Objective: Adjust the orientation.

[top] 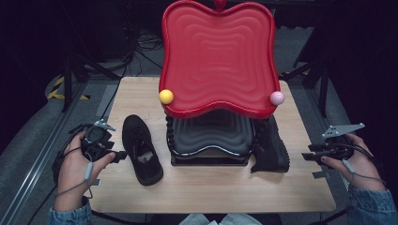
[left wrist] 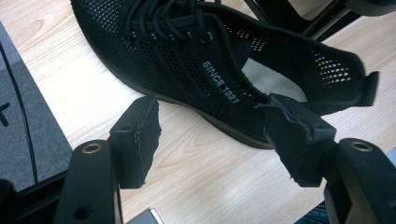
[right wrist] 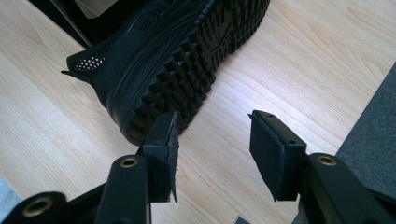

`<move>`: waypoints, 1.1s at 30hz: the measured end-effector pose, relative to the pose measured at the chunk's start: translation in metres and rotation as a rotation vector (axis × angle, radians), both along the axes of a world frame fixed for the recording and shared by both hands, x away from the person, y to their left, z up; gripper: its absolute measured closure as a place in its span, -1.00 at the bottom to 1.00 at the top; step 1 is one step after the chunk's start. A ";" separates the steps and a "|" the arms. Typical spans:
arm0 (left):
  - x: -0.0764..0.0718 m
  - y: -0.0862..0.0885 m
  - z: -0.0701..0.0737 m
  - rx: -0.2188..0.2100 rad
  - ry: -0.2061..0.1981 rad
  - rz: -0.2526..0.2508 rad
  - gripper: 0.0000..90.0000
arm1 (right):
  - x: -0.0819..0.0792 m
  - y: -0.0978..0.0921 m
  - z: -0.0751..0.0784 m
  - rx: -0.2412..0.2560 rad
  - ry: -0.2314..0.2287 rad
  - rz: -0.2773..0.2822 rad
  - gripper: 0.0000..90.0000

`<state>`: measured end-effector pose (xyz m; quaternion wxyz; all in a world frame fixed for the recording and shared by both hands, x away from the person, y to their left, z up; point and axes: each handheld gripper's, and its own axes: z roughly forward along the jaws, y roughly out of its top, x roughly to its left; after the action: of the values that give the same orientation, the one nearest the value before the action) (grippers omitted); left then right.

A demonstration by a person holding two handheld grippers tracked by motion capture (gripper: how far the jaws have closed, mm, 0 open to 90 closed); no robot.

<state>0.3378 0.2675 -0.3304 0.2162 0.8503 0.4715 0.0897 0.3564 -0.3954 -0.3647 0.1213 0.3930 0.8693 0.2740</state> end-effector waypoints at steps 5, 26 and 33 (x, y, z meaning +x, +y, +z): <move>-0.003 -0.007 0.005 0.002 -0.006 -0.015 -0.20 | -0.001 -0.001 0.001 -0.001 -0.003 -0.007 0.17; 0.002 -0.060 -0.003 0.016 0.058 -0.145 -0.22 | -0.001 0.001 -0.004 -0.001 0.016 -0.007 0.15; 0.002 -0.067 -0.005 -0.001 0.063 -0.171 -0.21 | 0.000 0.003 -0.006 -0.007 0.020 0.001 0.15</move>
<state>0.3400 0.2008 -0.3355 0.2083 0.8898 0.4037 0.0437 0.3569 -0.3924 -0.3705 0.1140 0.3950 0.8716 0.2671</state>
